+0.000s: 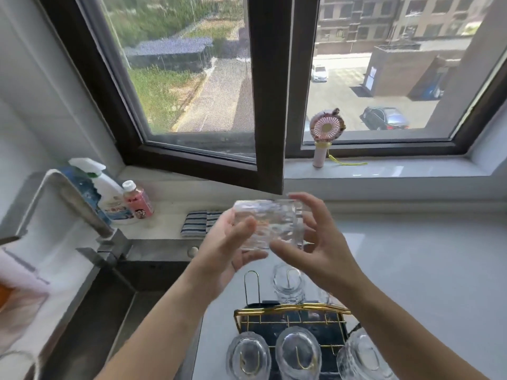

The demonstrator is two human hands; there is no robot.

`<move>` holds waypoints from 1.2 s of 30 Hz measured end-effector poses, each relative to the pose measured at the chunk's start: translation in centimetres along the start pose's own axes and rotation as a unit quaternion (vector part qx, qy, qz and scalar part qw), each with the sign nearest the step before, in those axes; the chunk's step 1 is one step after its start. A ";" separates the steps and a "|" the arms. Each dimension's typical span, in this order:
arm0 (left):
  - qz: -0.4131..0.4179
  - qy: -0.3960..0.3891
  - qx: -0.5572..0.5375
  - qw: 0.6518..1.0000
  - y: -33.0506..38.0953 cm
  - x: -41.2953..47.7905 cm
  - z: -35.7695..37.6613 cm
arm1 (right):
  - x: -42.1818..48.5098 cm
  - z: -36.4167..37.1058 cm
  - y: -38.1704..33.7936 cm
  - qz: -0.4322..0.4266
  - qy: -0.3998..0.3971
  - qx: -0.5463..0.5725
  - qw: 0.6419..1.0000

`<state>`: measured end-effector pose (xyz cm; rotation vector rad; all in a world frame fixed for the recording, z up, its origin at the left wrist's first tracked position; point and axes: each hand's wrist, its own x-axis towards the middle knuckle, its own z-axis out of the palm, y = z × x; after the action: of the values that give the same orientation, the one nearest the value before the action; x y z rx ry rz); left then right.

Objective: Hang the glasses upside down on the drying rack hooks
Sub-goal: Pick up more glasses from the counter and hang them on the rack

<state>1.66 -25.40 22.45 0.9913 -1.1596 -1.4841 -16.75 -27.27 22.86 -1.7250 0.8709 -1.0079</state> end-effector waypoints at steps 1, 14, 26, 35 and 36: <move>-0.004 0.015 -0.003 1.000 -0.2 -0.5 -0.1 | 0.7 0.1 -0.2 -0.006 -0.006 -0.002 1.000; -0.105 0.319 0.118 0.934 -8.8 -4.4 -5.3 | 4.5 4.0 7.2 0.022 -0.178 -0.453 0.873; -0.159 0.287 0.112 0.938 -11.4 -4.4 -3.1 | 3.5 5.6 11.3 0.048 -0.266 -0.517 0.812; -0.151 0.272 0.164 0.936 -12.4 -6.9 -4.0 | -0.2 -1.4 6.6 0.106 -0.093 -0.310 0.940; -0.152 0.271 0.164 0.936 -12.7 -7.7 -4.0 | -1.7 -2.3 6.0 0.095 -0.042 -0.273 0.956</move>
<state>4.40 -17.60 9.44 1.7480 -0.8811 -1.1416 -20.22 -28.53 17.39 -2.0676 1.3202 -0.5880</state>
